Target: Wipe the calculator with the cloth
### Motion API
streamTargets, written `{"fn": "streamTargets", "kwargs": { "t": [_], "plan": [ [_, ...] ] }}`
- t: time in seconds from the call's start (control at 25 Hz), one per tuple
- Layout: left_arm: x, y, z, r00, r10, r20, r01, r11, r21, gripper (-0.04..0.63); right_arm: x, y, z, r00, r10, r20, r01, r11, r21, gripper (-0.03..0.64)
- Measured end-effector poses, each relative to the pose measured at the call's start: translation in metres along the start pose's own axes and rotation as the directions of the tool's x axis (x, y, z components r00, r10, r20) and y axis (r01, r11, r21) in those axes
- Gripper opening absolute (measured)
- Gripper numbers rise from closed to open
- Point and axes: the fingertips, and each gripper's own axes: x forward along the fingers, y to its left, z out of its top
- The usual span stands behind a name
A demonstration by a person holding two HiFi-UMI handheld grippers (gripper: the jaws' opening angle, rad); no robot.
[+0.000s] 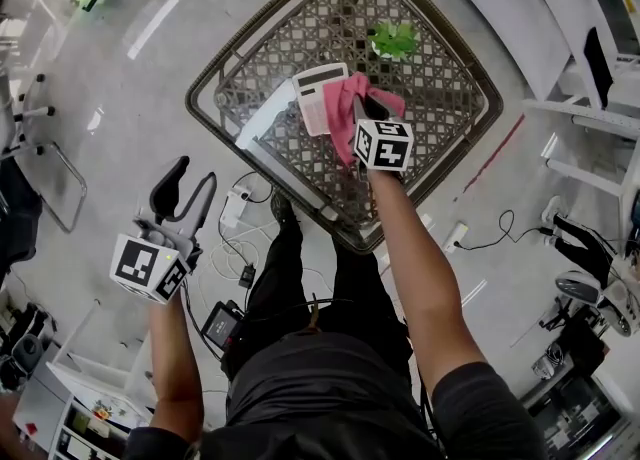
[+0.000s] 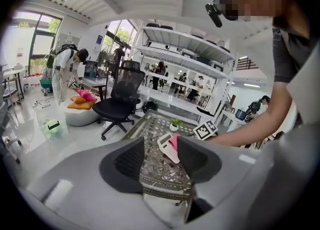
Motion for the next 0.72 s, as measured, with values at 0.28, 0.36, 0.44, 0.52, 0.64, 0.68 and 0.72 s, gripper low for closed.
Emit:
{"fn": "streamTargets", "kwargs": {
  "t": [0.28, 0.36, 0.44, 0.52, 0.64, 0.68, 0.72],
  "plan": [
    [-0.016, 0.009, -0.009, 1.0, 0.02, -0.003, -0.02, 1.0, -0.015, 0.221, 0.032, 0.044, 0.053, 0.998, 0.038, 0.049, -0.035, 0.998, -0.055, 0.04],
    [-0.017, 0.009, -0.011, 1.0, 0.026, -0.004, -0.026, 0.999, -0.02, 0.222, 0.037, 0.061, 0.056, 0.997, 0.068, 0.044, -0.064, 0.995, -0.08, 0.04],
    [-0.016, 0.009, -0.013, 0.999, 0.032, -0.003, -0.032, 0.999, -0.025, 0.221, 0.039, 0.077, 0.051, 0.994, 0.102, 0.034, -0.097, 0.989, -0.109, 0.04],
    [-0.017, 0.01, -0.015, 0.999, 0.036, 0.0, -0.036, 0.999, -0.029, 0.221, 0.038, 0.094, 0.04, 0.99, 0.137, 0.021, -0.133, 0.982, -0.13, 0.04],
    [-0.02, 0.012, -0.015, 0.999, 0.038, 0.004, -0.038, 0.999, -0.03, 0.221, 0.031, 0.118, 0.017, 0.983, 0.183, -0.004, -0.182, 0.971, -0.155, 0.04],
    [-0.021, 0.013, -0.015, 0.999, 0.039, 0.005, -0.039, 0.999, -0.03, 0.221, 0.028, 0.122, 0.009, 0.982, 0.191, -0.01, -0.19, 0.969, -0.16, 0.04],
    [-0.022, 0.013, -0.015, 0.999, 0.039, 0.006, -0.039, 0.999, -0.03, 0.221, 0.023, 0.124, 0.002, 0.981, 0.194, -0.013, -0.193, 0.968, -0.159, 0.04]
  ]
}}
